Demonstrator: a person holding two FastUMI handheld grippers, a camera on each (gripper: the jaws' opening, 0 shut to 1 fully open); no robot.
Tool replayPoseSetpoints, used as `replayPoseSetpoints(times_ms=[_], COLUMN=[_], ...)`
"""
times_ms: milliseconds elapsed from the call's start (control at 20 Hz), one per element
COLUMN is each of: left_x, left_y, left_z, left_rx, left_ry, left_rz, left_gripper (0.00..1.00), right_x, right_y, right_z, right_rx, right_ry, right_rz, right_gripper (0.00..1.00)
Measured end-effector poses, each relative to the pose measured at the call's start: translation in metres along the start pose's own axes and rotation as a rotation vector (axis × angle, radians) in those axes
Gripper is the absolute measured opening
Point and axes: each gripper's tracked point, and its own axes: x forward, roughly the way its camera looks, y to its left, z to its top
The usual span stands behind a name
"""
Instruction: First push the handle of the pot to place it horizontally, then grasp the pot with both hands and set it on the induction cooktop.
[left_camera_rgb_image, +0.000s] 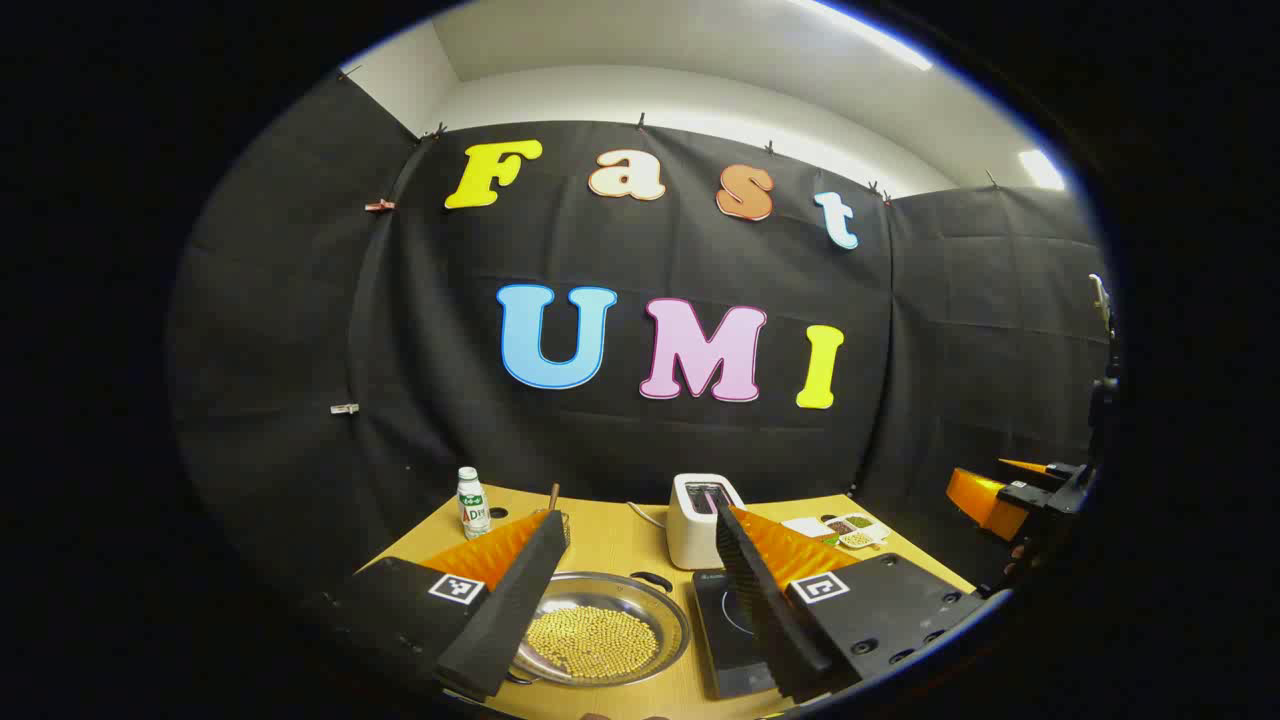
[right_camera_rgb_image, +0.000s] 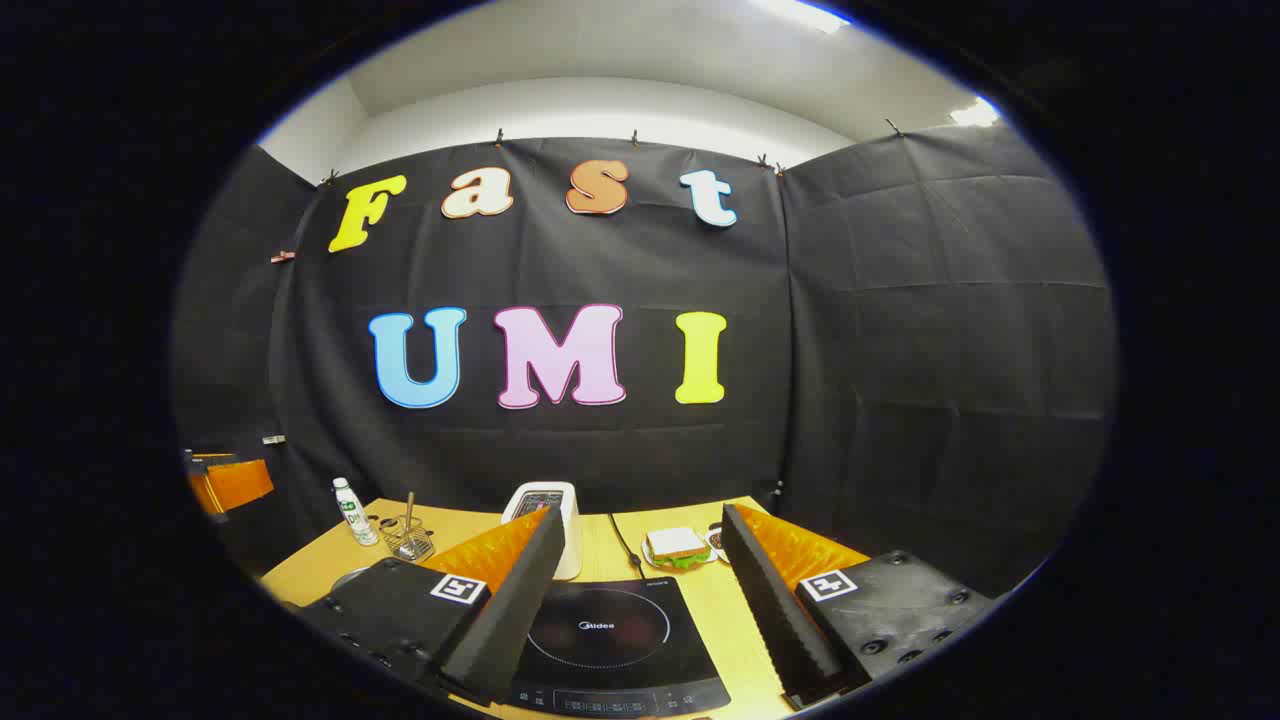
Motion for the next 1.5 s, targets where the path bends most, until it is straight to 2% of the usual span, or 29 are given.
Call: replayPoseSetpoints(times_ms=[600,950,1500], left_x=[-0.001,-0.004,-0.011], left_y=[0.001,0.011,0.020], left_z=[-0.011,-0.017,-0.029], left_rx=[0.009,0.003,0.007], left_ry=[0.022,0.040,0.081], left_rz=[-0.035,-0.024,-0.042], left_gripper=[0.96,0.93,0.96], right_x=[-0.017,-0.023,-0.028], right_y=[0.014,0.015,0.021], right_z=[-0.004,-0.006,-0.008], right_rx=[-0.009,-0.002,-0.003], right_ry=[0.015,0.022,0.029], right_rz=[0.029,0.031,0.043], right_gripper=[0.98,0.98,0.98])
